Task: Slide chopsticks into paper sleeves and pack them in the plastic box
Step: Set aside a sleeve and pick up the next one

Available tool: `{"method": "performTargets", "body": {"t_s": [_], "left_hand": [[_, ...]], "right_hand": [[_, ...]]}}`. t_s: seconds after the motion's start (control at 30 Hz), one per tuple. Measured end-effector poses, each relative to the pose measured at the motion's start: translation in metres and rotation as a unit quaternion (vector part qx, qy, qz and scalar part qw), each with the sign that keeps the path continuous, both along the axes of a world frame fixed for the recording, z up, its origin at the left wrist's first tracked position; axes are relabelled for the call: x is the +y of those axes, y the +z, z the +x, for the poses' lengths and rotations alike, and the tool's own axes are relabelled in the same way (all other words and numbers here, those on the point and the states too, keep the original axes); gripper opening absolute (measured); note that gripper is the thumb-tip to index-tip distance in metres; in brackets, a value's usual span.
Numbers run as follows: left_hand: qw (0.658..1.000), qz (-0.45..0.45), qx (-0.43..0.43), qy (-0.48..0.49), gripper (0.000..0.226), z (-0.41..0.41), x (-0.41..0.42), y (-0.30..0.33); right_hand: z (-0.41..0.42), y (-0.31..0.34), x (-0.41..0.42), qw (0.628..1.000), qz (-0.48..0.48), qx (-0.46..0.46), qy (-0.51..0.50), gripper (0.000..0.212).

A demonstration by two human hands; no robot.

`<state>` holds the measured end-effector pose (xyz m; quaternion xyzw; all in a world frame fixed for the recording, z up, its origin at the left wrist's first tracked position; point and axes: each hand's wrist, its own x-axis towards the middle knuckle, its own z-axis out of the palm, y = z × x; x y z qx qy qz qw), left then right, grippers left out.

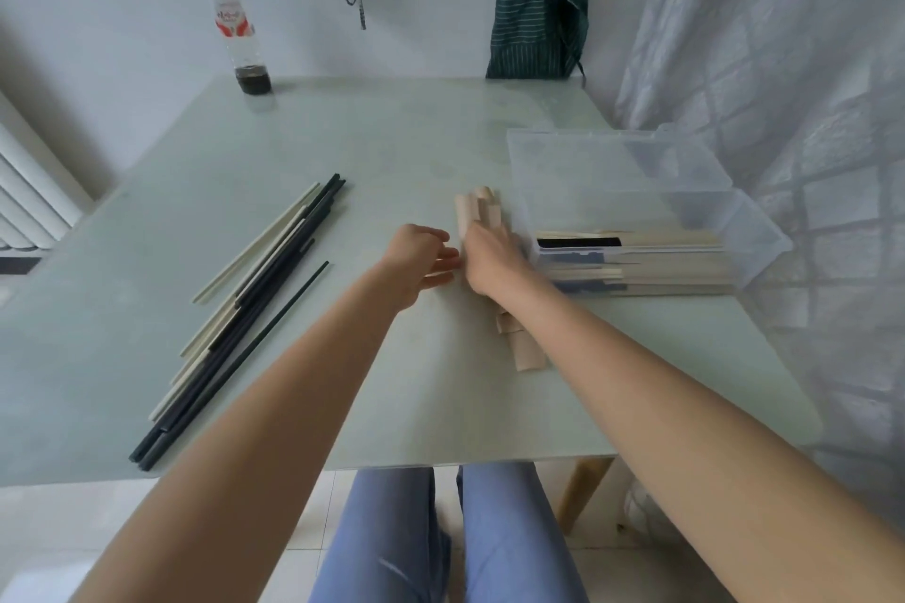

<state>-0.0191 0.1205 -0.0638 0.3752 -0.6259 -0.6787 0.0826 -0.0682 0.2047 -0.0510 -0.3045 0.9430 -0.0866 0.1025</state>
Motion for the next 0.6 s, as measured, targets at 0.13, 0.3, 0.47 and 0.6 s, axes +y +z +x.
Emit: {"method": "performTargets", "body": {"t_s": [0.13,0.3,0.47,0.6], "left_hand": [[0.999,0.04,-0.007,-0.013,0.016,0.001,-0.002,0.004],[0.998,-0.008,-0.021,-0.056,0.013,0.002,-0.009,-0.001],[0.997,-0.061,0.012,-0.046,0.018,0.011,-0.015,-0.006],[0.994,-0.099,-0.001,-0.044,0.017,0.018,-0.017,-0.006]], "right_hand": [[-0.005,-0.003,0.002,0.997,-0.062,-0.012,-0.043,0.049],[-0.005,0.001,0.005,0.985,-0.169,-0.03,-0.029,0.049],[-0.004,0.004,0.008,0.963,-0.241,-0.099,-0.064,0.027],[-0.002,0.0,0.003,0.969,-0.214,-0.101,-0.073,0.006]]}}
